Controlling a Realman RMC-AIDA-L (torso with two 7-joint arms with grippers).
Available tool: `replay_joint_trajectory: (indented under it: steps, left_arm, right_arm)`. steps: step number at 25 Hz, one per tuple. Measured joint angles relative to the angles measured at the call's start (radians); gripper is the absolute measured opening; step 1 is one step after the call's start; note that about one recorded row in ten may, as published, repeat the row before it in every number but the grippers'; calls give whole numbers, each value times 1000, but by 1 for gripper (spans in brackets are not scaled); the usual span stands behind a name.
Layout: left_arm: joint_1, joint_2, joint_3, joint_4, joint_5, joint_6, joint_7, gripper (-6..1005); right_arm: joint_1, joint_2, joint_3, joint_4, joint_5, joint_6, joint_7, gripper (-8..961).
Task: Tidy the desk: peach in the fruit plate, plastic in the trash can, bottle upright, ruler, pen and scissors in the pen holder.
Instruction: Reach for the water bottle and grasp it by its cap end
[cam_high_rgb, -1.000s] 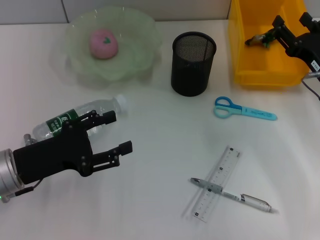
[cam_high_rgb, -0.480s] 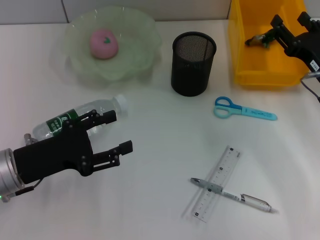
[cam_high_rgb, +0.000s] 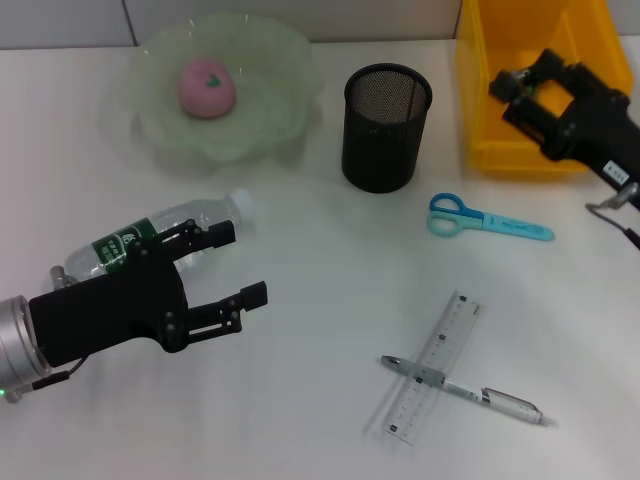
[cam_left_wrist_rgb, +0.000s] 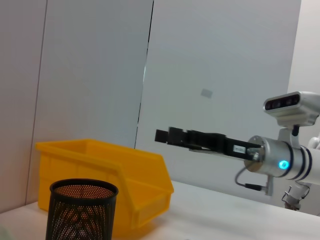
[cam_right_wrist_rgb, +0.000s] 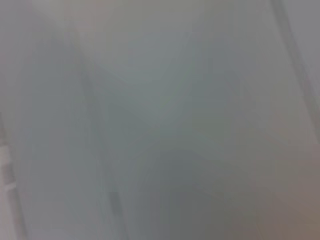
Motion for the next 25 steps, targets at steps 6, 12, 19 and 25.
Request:
replay_joint_trajectory:
  steps: [6,12,19,25]
  left_arm:
    - [-1,-1,1,0,1,1,2,796]
    - [-7,-2,0,2,1,2,2,796]
    - [-10,-1,0,1,1,-4,2,796]
    - [-12,-2,2,0,1,-7,4,795]
  right_arm:
    - [2,-23,0,-18,-217,-106,40,744]
    - [14,-28,0,-39,-402,-193,47,744]
    - [32,-30,4,-45,-521,-244,65,744]
    - [21,-28,9,-59,-524,-246,68,743]
